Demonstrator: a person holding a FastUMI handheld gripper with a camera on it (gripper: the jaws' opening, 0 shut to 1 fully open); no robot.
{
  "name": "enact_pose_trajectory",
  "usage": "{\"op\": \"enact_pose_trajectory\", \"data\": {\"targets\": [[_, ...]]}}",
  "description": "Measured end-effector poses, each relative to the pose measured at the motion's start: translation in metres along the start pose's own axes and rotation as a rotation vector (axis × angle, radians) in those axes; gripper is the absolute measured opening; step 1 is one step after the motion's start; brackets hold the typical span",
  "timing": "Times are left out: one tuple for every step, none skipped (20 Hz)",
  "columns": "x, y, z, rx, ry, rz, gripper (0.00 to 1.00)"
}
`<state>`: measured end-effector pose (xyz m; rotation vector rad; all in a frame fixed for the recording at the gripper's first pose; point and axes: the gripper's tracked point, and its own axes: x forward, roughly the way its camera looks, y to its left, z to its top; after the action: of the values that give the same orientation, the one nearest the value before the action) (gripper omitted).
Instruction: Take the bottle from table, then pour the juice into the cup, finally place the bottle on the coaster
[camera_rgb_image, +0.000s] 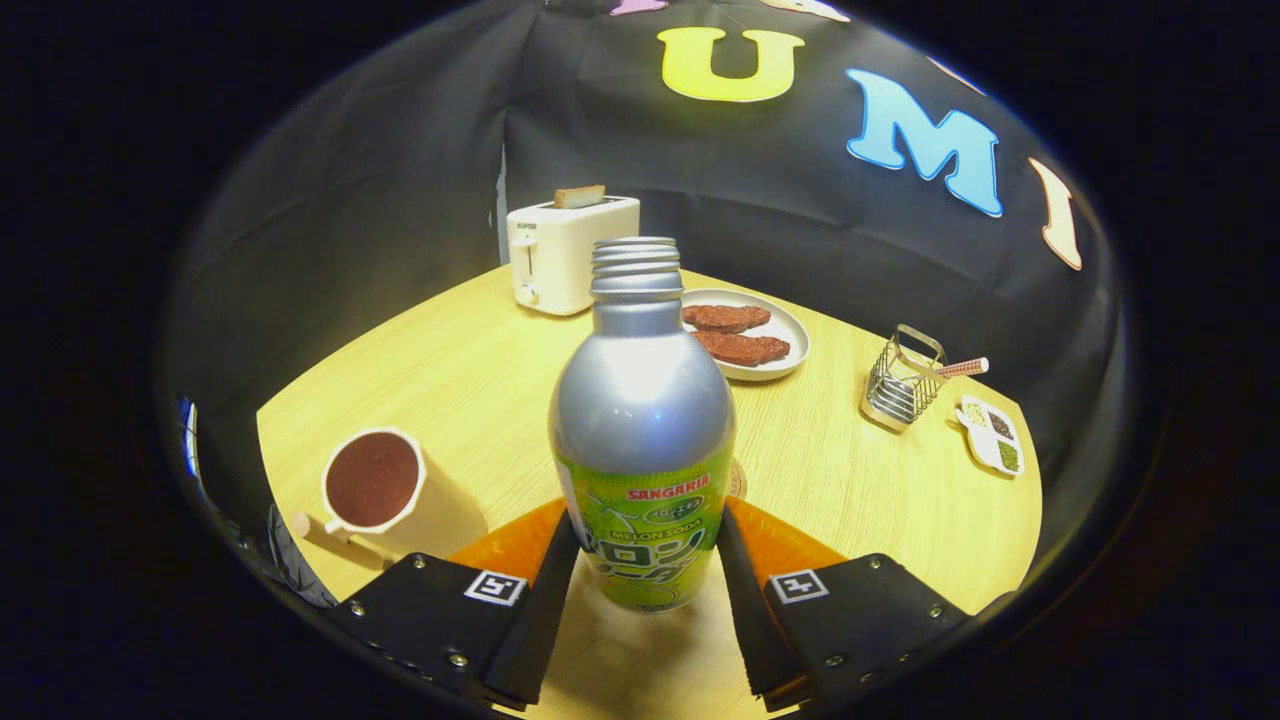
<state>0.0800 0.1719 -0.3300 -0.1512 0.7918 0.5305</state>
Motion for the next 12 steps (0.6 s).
{"op": "enact_pose_trajectory", "data": {"targets": [[0.004,-0.002,0.003,0.011,-0.008,-0.002,0.74],[0.008,-0.004,0.006,0.021,-0.02,-0.005,0.74],[0.012,-0.006,0.009,0.032,-0.032,-0.006,0.74],[0.015,-0.007,0.013,0.045,-0.048,-0.008,0.74],[0.02,-0.01,0.017,0.054,-0.062,-0.007,0.74],[0.026,-0.012,0.021,0.06,-0.076,-0.015,0.74],[0.031,-0.017,0.025,0.07,-0.09,-0.025,0.74],[0.036,-0.02,0.029,0.086,-0.099,-0.028,0.74],[0.04,-0.023,0.033,0.105,-0.112,-0.031,0.74],[0.045,-0.026,0.037,0.122,-0.12,-0.038,0.74],[0.05,-0.029,0.04,0.138,-0.127,-0.044,0.74],[0.053,-0.033,0.043,0.15,-0.135,-0.052,0.74]]}}
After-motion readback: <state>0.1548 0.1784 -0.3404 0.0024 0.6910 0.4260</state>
